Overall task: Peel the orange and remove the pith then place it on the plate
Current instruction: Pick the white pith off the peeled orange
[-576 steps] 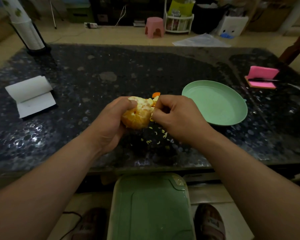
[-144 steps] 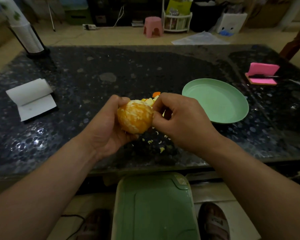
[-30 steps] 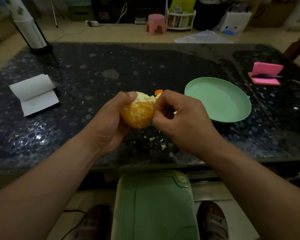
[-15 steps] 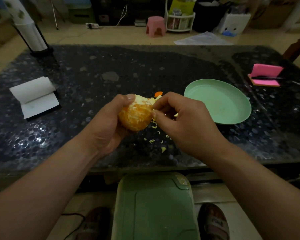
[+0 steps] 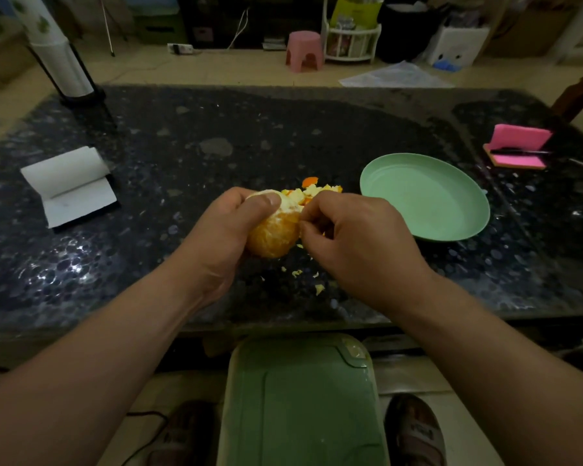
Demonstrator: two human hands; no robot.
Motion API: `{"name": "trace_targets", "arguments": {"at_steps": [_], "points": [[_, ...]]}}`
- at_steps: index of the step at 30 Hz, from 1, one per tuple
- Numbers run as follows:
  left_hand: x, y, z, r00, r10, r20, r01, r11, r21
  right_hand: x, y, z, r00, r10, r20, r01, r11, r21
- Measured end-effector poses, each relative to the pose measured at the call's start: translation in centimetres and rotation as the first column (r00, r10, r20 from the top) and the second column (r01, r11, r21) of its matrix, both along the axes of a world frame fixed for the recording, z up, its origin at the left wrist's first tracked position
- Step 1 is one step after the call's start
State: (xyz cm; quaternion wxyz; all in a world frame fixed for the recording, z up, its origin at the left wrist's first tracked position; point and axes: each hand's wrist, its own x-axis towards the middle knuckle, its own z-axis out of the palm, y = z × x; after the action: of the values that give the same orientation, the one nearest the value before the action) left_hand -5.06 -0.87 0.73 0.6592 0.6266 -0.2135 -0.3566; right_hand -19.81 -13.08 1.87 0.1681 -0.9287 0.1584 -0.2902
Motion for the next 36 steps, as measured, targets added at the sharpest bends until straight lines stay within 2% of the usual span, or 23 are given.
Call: {"name": "trace_targets", "arguments": {"at_steps": [4,8,16,22,25,27,29,34,36], "points": [[0.0,0.0,0.0,1.0,-0.017,0.017,0.017,1.0,-0.008,0.4,0.4,-0.2,0.999,-0.046,0.023,0.046,0.999,-0.004],[-0.1,0.1,0.3,1.0,-0.006,-0.027,0.006,1.0,-0.027,0.5,0.5,0.1,0.997,-0.063,0.045,0.061,0.997,0.044],[0.3,0.6,0.9,0.988,-0.06,-0.145,0.049,0.996,-0.077,0.3,-0.2,-0.1,0.999,-0.018,0.047,0.007,0.972,0.236],[0.1,0.5,1.1,0.967,-0.009,-0.257,-0.005,0.999,-0.053,0.4,-1.1,-0.9,0.994,-0.059,-0.092,0.085,0.945,0.316],[0.1,0.2,0.9,0.955,0.025,-0.296,-0.035,0.999,-0.029,0.5,-1.3,-1.1,0.975,-0.099,-0.199,0.15,0.953,0.265],[0.2,0.1,0.6,0.949,0.052,-0.311,-0.056,0.998,-0.002,0.7,-1.4,-1.2,0.969,-0.122,-0.214,0.172,0.957,0.234],[0.3,0.1,0.6,0.946,0.068,-0.318,-0.066,0.998,0.018,0.9,-1.2,-0.7,0.973,-0.116,-0.2,0.163,0.957,0.238],[0.5,-0.1,0.5,0.953,0.022,-0.301,-0.021,1.0,0.007,0.8,0.2,0.6,0.999,-0.04,-0.009,0.041,0.971,0.235],[0.5,-0.3,0.3,0.959,0.012,-0.282,-0.017,1.0,-0.013,0.9,0.8,0.6,0.999,-0.033,-0.032,0.04,0.966,0.257]]}}
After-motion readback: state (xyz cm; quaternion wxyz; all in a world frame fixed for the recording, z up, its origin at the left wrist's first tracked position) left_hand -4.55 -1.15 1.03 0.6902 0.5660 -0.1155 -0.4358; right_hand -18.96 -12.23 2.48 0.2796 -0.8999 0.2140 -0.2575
